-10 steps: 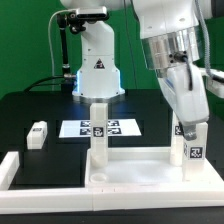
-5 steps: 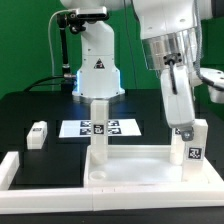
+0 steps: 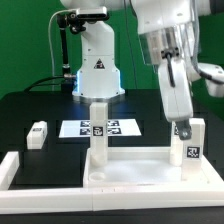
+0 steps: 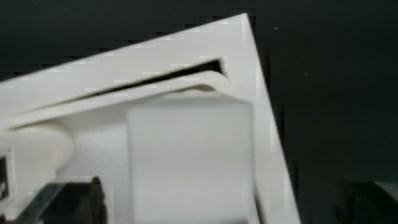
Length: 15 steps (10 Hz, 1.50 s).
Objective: Assemble desk
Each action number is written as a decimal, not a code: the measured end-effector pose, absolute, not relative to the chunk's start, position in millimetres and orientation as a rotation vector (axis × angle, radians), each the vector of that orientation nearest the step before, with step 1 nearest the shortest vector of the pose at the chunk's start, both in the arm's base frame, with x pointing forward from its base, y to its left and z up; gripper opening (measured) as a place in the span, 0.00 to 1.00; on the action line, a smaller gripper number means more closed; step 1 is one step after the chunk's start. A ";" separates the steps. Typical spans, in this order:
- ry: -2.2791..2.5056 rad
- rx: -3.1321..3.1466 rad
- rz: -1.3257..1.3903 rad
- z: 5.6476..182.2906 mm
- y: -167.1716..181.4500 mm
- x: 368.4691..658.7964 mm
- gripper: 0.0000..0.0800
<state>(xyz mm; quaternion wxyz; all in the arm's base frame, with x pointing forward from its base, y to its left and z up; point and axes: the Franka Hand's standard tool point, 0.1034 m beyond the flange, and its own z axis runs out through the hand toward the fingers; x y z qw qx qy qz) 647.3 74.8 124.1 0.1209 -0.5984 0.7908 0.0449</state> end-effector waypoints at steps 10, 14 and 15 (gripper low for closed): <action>2.102 -1.964 0.033 139.8 9.3 624.2 0.81; 1.776 -2.257 -0.059 152.4 -25.2 618.4 0.81; 1.687 -2.328 -0.074 151.9 -25.4 618.0 0.81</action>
Offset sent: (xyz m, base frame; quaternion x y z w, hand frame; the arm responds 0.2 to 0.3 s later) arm 0.0000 0.0000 0.0000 0.0000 0.0000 0.0000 1.0000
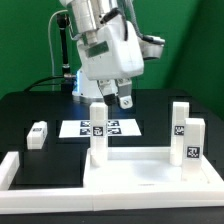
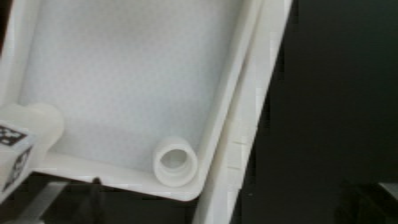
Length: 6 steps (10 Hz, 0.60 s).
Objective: Assemble desk
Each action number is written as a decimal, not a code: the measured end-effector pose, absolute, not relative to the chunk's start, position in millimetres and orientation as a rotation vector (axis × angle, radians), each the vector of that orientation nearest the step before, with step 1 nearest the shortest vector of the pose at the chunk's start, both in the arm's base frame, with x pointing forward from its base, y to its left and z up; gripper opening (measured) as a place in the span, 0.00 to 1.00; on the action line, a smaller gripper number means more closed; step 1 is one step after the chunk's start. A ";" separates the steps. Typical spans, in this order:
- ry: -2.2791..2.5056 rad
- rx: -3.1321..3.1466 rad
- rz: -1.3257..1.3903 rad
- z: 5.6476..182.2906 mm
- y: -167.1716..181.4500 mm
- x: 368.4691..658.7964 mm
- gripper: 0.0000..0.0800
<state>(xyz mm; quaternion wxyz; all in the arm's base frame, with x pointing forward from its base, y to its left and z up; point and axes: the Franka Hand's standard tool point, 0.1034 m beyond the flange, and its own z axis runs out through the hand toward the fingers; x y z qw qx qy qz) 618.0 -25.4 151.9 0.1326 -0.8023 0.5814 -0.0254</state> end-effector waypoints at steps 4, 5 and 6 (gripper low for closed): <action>1.257 -2.609 -0.134 145.4 -53.2 607.7 0.81; 1.061 -2.703 -0.151 144.5 -73.1 589.8 0.81; 0.917 -2.761 -0.158 143.9 -96.2 568.3 0.81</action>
Offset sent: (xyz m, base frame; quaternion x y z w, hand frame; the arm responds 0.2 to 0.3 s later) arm -0.0355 -0.0350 -0.0051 0.0035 -0.0284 -0.2347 0.9716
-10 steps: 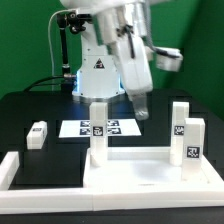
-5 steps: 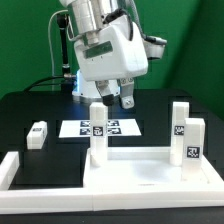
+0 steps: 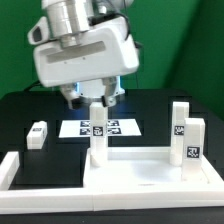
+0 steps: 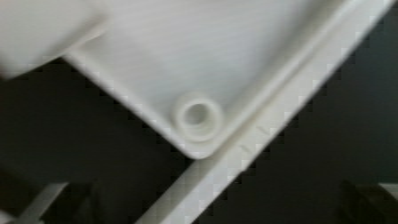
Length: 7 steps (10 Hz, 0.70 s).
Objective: Assemble desk
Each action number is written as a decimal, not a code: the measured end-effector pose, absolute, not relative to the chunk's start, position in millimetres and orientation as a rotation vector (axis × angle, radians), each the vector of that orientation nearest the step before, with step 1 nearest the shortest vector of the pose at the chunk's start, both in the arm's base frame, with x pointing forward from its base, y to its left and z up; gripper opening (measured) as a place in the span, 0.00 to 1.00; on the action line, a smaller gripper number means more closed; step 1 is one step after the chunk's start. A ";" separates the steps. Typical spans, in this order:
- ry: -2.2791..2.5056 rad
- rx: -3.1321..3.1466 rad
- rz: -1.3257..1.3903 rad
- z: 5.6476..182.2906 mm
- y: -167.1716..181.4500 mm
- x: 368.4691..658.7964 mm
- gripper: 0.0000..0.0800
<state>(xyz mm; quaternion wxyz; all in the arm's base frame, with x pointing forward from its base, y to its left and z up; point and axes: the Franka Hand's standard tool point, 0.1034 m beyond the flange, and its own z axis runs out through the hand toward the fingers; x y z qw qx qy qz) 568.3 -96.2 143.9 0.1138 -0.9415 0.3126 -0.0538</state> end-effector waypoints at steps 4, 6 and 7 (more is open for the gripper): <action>0.476 -2.892 -0.193 143.8 -150.7 532.4 0.81; 0.470 -2.885 -0.167 142.8 -149.0 531.5 0.81; 0.469 -2.887 -0.160 140.2 -149.0 530.2 0.81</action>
Offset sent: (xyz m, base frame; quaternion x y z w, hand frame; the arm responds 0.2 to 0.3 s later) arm 0.0000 0.0000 0.0000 0.0000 0.0000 -0.1938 0.9810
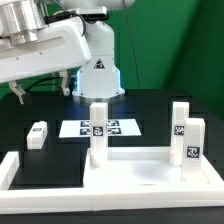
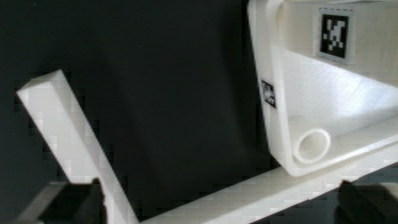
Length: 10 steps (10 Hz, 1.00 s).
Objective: Assemble desk
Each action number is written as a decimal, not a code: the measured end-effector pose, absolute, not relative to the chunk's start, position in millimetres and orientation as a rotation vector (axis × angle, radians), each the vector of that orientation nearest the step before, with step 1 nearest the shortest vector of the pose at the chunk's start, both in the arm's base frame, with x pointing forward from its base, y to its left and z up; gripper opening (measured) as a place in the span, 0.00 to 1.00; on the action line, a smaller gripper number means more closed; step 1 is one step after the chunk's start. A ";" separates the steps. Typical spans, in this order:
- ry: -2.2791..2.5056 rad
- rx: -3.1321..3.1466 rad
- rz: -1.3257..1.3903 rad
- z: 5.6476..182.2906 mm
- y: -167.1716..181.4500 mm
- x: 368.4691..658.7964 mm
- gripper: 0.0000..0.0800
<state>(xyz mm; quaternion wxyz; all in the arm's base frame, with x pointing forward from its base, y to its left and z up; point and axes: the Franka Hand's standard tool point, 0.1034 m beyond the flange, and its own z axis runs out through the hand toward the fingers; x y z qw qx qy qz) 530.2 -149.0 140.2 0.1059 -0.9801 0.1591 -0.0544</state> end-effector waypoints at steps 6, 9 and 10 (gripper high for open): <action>0.151 -2.970 0.492 66.9 -166.4 464.3 0.81; 0.101 -2.842 0.875 55.2 -175.7 447.5 0.81; 0.109 -2.800 0.993 46.6 -187.2 441.7 0.81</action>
Offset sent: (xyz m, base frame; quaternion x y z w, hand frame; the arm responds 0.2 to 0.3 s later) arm -0.0450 -0.0266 -0.0434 -0.1036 -0.1346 -0.0732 0.9827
